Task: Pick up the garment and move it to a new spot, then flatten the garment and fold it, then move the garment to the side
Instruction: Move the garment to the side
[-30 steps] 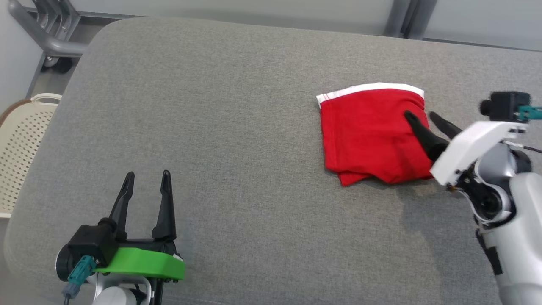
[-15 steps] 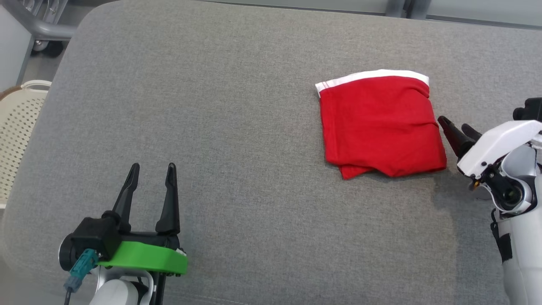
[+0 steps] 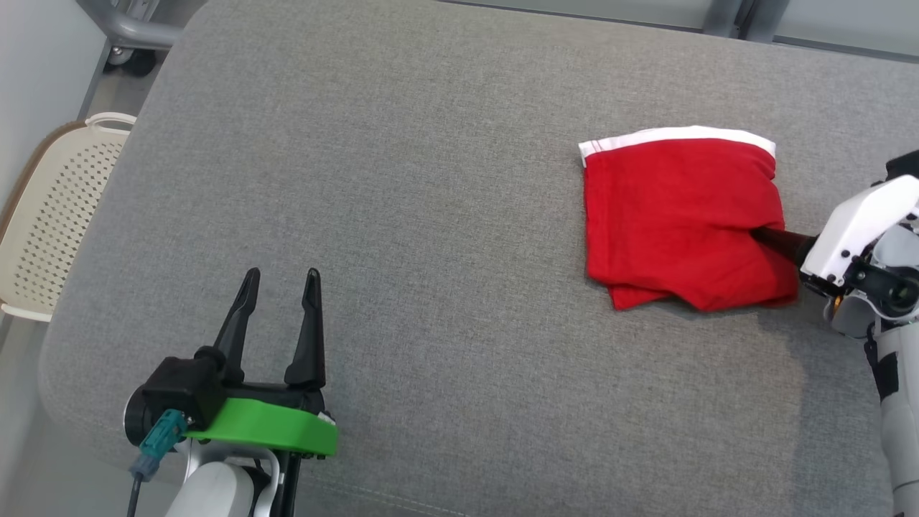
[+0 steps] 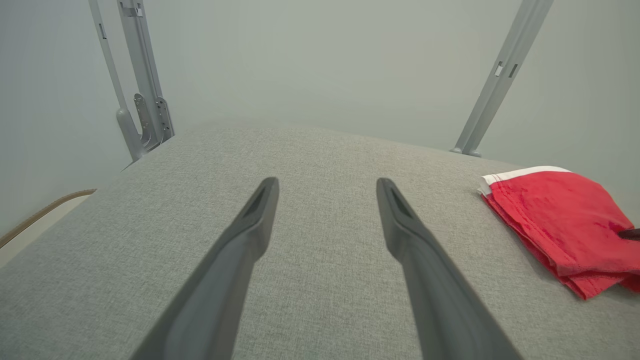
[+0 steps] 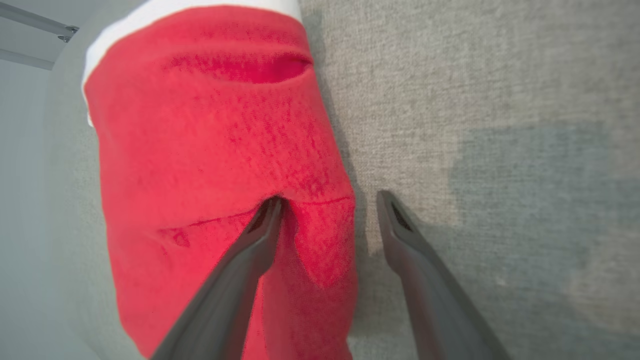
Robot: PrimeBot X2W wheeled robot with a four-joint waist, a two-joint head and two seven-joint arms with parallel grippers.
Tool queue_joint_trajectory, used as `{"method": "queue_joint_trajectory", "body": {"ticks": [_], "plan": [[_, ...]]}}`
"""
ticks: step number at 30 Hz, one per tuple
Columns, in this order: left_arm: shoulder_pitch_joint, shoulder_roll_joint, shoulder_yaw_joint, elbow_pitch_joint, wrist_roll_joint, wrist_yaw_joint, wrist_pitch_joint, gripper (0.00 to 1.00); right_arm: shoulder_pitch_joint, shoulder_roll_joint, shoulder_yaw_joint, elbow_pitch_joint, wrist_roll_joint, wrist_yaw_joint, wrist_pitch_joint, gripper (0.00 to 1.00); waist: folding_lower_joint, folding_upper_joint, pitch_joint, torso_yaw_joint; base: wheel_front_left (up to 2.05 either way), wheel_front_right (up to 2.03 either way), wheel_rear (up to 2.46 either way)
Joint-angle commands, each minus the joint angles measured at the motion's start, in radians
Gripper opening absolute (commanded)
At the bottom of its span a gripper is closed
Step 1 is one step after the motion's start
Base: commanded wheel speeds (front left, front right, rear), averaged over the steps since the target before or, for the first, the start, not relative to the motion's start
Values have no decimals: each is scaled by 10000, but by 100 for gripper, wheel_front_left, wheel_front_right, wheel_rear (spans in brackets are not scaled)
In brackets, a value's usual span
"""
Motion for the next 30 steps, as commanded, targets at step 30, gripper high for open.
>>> {"method": "queue_joint_trajectory", "body": {"ticks": [30], "plan": [[79, 510, 425, -881, 649, 76, 351, 100, 720, -1283, -265, -3549, 142, 3, 539, 0, 0, 0, 588, -4208, 0, 0, 0]]}}
